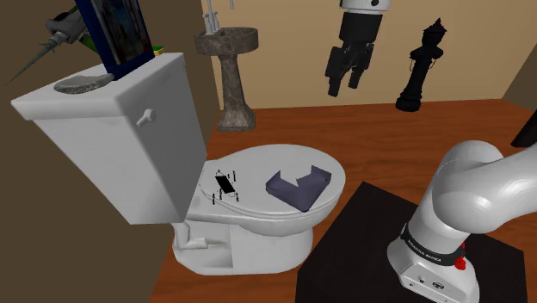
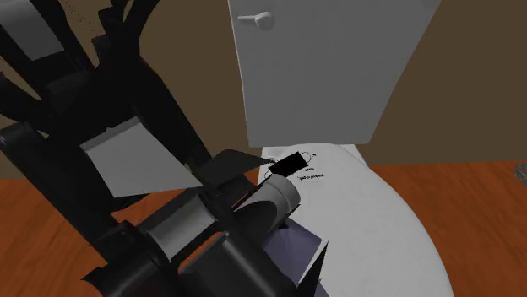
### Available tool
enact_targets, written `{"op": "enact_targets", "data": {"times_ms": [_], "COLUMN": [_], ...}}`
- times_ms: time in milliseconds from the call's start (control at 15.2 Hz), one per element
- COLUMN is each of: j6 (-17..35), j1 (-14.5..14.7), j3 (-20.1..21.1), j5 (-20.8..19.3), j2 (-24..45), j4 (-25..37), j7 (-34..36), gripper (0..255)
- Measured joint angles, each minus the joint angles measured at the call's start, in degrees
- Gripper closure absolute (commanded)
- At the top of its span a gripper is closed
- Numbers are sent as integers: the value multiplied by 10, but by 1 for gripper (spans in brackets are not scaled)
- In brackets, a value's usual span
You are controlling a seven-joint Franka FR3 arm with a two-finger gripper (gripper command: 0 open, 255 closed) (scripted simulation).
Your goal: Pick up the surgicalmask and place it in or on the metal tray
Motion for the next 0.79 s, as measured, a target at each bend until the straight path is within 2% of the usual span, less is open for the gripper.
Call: {"op": "enact_targets", "data": {"times_ms": [198, 462, 792], "j6": [23, 103, 206], "j1": [0, 1, 5], "j3": [1, 5, 11], "j5": [6, 26, 54], "j2": [12, 45, 120], "j4": [-10, -56, -80], "j7": [4, 14, 23], "gripper": [0, 0, 0]}}
